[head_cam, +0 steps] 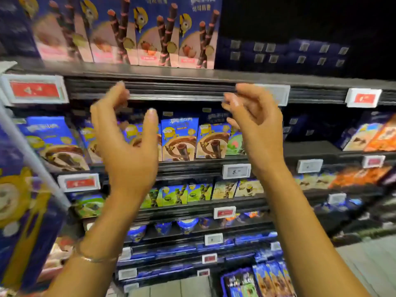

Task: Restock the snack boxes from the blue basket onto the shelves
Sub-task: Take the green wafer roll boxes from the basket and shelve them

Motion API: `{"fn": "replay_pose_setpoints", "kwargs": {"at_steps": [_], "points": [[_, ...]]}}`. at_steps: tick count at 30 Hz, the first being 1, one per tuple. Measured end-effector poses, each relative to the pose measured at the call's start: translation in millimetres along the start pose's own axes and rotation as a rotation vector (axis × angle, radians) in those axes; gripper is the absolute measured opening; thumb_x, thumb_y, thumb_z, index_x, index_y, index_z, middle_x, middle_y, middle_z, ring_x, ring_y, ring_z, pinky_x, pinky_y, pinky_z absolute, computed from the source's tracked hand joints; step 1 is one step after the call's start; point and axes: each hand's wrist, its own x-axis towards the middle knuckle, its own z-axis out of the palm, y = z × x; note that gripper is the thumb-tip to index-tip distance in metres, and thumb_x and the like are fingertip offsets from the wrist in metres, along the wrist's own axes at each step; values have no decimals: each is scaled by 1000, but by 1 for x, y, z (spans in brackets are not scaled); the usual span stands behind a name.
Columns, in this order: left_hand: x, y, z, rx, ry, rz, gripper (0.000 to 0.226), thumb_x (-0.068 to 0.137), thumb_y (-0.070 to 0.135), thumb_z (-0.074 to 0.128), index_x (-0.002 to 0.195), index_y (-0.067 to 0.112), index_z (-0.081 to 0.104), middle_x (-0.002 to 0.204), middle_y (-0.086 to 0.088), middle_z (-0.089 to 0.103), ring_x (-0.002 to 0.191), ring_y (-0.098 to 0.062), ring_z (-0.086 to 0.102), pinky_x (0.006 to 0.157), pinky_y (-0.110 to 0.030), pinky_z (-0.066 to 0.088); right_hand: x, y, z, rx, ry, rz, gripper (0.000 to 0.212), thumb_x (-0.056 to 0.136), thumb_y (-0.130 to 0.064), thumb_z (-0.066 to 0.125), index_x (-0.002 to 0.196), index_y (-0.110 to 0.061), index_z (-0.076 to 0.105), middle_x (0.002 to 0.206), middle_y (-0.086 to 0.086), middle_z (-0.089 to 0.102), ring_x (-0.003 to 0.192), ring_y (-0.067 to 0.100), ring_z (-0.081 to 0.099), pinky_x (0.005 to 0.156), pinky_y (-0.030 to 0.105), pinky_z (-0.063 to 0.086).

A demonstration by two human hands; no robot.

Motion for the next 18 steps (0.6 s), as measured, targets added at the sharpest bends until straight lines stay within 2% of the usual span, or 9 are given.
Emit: {"fn": "replay_pose_setpoints", "kwargs": {"at_steps": [2,4,7,8,10,12,13,16,18], "points": [[-51,-6,7,-32,-68,-109,46,102,29,63,144,14,53,134,-10,62,117,-16,62,103,-34,49,-30,24,-26,-20,-10,136,27,95,-32,65,120,-21,61,122,6,71,116,21,68,98,44,55],[-102,-8,13,-75,-199,-304,47,97,39,63,140,20,56,132,-10,65,110,-11,64,93,-33,52,-62,49,-56,-40,-31,300,24,94,-37,64,115,-26,63,120,5,72,112,20,69,91,38,56],[-184,-6,23,-69,-363,-617,39,91,50,63,125,29,62,120,3,68,111,-19,66,98,-34,52,-113,87,-110,-31,-35,534,4,101,-29,61,103,-27,64,105,-3,74,105,19,71,88,40,54],[-213,-5,26,-74,-397,-714,34,94,47,66,121,27,63,114,7,69,109,-21,67,100,-36,53,-130,98,-131,-27,-23,593,6,102,-27,60,98,-26,64,100,-4,74,104,21,71,87,38,53],[-270,2,32,-66,-460,-897,13,106,32,63,115,24,66,109,8,72,101,-18,71,97,-41,55,-168,119,-176,-38,-26,703,11,102,-28,58,93,-24,64,104,4,74,103,22,71,81,27,54],[-322,17,41,-28,-478,-1086,19,112,33,50,110,28,68,106,6,75,92,-15,72,84,-37,54,-208,136,-226,-70,-55,806,14,102,-31,57,93,-24,64,112,10,74,97,15,71,70,13,51],[-345,28,47,-16,-465,-1177,24,112,38,46,110,29,68,106,4,76,89,-15,72,80,-35,53,-228,146,-253,-81,-65,860,16,102,-34,56,93,-24,64,113,10,74,95,13,70,70,12,50],[-407,54,68,4,-434,-1345,35,112,48,38,110,29,68,105,3,76,94,-16,71,78,-35,49,-280,177,-332,-110,-69,1037,25,101,-42,56,97,-18,64,108,7,75,94,16,72,77,31,55],[-441,66,84,23,-403,-1438,40,112,52,36,109,28,69,105,3,77,100,-21,72,77,-33,47,-307,198,-373,-116,-21,1138,24,102,-37,57,99,-14,64,102,12,75,87,18,72,72,31,55]]}}
